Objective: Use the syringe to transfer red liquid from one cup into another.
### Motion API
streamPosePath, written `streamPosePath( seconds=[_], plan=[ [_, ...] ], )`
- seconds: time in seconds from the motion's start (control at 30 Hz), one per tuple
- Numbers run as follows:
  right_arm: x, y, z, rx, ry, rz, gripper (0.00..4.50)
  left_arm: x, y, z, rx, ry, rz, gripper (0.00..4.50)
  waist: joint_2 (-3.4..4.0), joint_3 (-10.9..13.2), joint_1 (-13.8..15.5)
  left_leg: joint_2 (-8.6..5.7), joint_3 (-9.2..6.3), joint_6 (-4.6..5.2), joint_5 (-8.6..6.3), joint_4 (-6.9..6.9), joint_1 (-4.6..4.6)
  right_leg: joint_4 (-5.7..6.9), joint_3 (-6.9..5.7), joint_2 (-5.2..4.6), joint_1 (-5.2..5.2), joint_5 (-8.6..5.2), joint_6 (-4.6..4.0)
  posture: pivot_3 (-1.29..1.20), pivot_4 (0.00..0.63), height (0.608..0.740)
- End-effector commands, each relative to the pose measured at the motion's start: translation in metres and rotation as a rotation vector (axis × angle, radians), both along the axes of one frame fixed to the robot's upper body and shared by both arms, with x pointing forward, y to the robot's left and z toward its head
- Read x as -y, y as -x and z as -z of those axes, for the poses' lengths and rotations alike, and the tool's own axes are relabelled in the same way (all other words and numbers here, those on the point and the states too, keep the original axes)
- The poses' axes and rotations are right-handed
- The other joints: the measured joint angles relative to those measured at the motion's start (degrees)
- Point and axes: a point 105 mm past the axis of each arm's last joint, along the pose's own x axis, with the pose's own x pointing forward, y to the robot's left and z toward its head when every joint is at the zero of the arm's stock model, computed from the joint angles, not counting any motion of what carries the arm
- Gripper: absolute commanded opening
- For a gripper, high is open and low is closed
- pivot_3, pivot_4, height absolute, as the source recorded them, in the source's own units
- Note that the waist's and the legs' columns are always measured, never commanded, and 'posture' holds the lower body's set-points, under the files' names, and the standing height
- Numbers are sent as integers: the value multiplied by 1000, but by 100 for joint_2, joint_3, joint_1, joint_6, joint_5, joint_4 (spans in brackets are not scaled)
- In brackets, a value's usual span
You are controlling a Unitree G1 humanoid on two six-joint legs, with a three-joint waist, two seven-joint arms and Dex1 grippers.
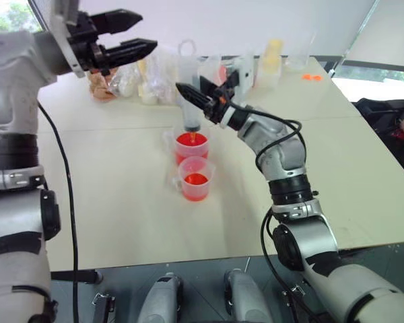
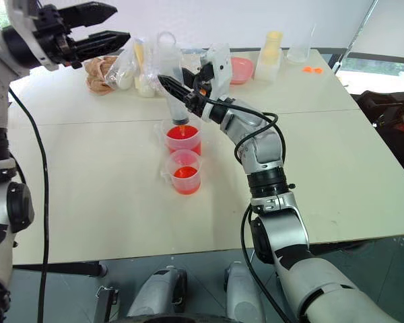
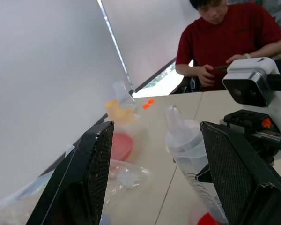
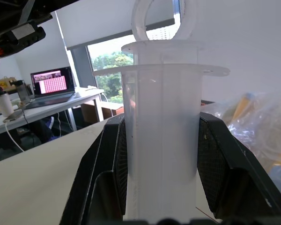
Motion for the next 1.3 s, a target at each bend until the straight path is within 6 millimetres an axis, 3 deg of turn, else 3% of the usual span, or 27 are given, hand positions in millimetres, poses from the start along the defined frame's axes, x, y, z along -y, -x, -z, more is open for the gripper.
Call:
streamPosePath(
  seconds=[0.03, 0.37, 0.7, 0.9, 1.3],
  plan=[
    [-5, 8, -17, 83, -20, -23, 1460, 9, 0, -20, 107, -33, -2, 3086, -1, 1, 1, 0, -1, 0, 0, 0, -1, 1, 0, 1, -1, 0, 0, 0, 150, 740],
    [-9, 8, -11, 90, -22, -2, 1460, 26, -15, -3, 96, -107, 44, 3086, -1, 1, -9, 0, 1, 0, 0, 0, 0, 33, 2, 1, -7, -1, 0, 0, 150, 740],
    [-11, 7, -8, 88, -18, 19, 1460, 42, -31, 2, 131, -157, -25, 3086, -1, 1, -1, -1, 1, 0, 0, 2, -1, 36, 4, 1, -8, -1, 0, 0, 150, 740],
    [-12, 8, -9, 93, -22, 25, 1460, 41, -39, 0, 162, -176, -97, 3086, -1, 1, -9, 0, 1, 0, 0, 2, -1, 37, 4, 2, -9, -1, 0, 0, 150, 740],
    [-16, 12, -10, 92, -49, 20, 1460, 50, -41, 14, 252, -369, -145, 3086, -1, 1, -6, 0, 2, 0, 0, 2, -1, 40, 5, 2, -10, -1, 0, 0, 150, 740]
  ],
)
